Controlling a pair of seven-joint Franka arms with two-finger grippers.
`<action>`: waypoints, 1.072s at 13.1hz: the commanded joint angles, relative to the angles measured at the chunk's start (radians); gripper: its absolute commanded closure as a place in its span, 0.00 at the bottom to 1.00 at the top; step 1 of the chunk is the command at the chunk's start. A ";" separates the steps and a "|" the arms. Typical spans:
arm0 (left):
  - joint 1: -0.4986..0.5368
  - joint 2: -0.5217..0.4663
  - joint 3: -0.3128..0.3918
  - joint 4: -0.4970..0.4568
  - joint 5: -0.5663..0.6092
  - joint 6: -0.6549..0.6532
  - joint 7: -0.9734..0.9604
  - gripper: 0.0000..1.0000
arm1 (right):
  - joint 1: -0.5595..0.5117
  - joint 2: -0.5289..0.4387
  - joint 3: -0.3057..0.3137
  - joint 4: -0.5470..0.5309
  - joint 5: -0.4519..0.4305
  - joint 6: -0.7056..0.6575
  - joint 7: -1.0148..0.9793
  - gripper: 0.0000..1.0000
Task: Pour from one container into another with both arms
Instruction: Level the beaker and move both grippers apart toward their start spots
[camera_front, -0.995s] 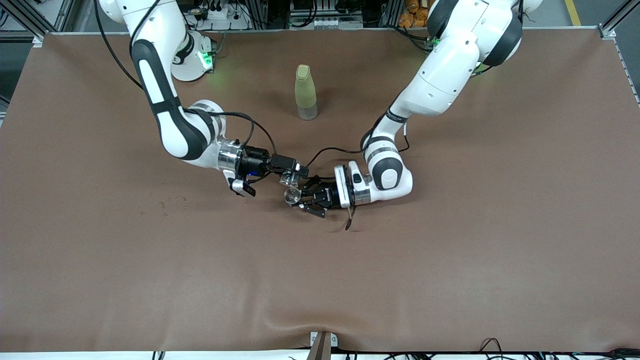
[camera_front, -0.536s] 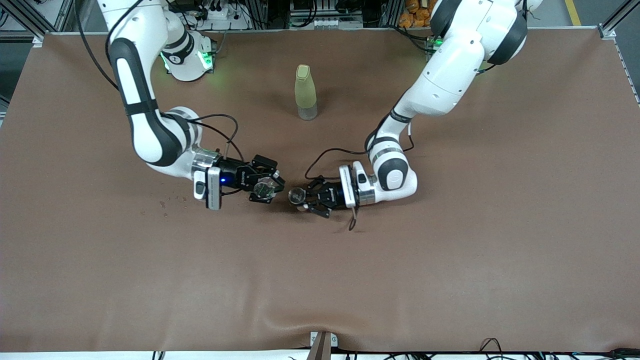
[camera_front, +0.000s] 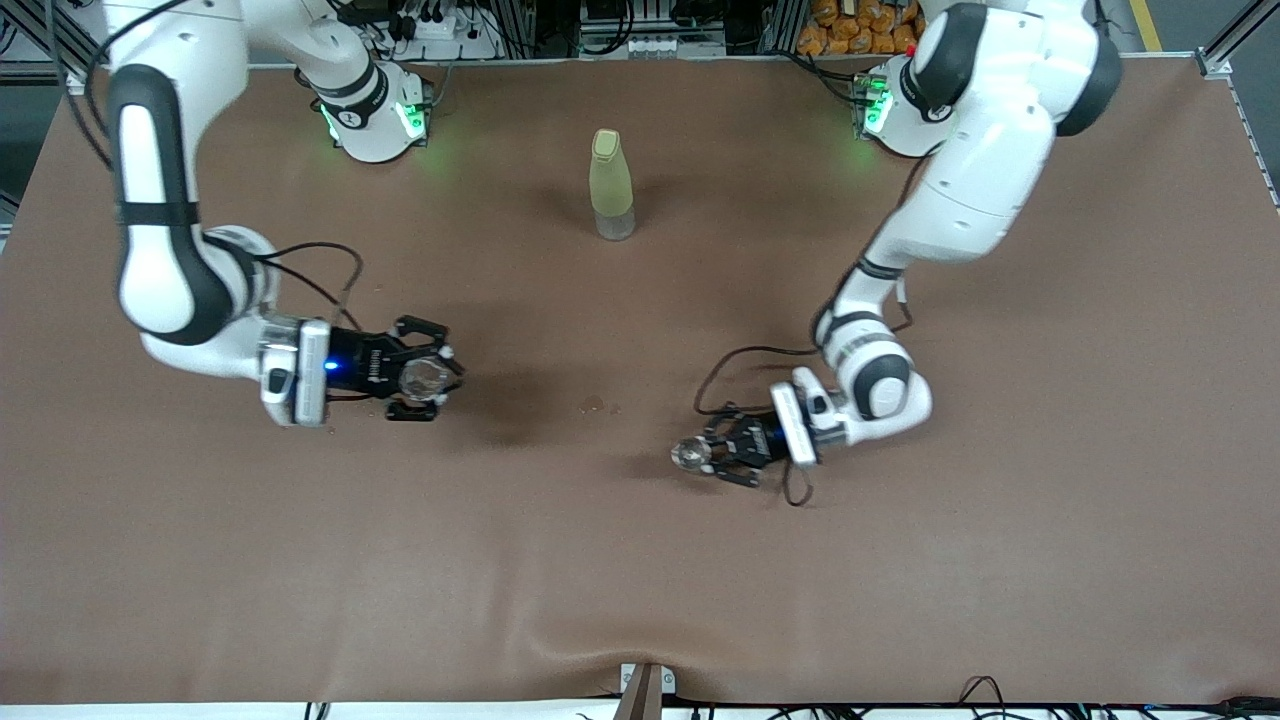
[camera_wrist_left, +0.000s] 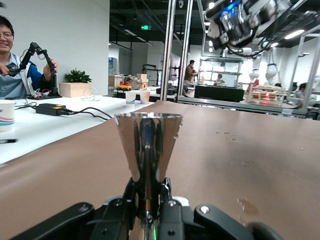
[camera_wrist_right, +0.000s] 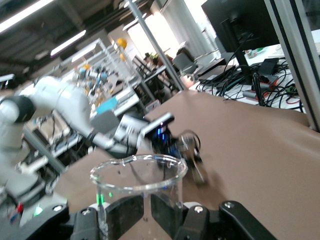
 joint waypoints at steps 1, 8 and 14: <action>0.152 -0.095 -0.015 -0.106 0.145 -0.099 -0.030 1.00 | -0.111 -0.011 0.008 0.014 -0.124 -0.088 -0.091 1.00; 0.561 -0.094 -0.015 -0.109 0.641 -0.401 -0.064 1.00 | -0.316 0.037 0.012 0.036 -0.278 -0.169 -0.508 1.00; 0.661 -0.028 -0.013 -0.115 0.707 -0.454 0.041 1.00 | -0.401 0.179 0.014 0.038 -0.290 -0.229 -0.839 1.00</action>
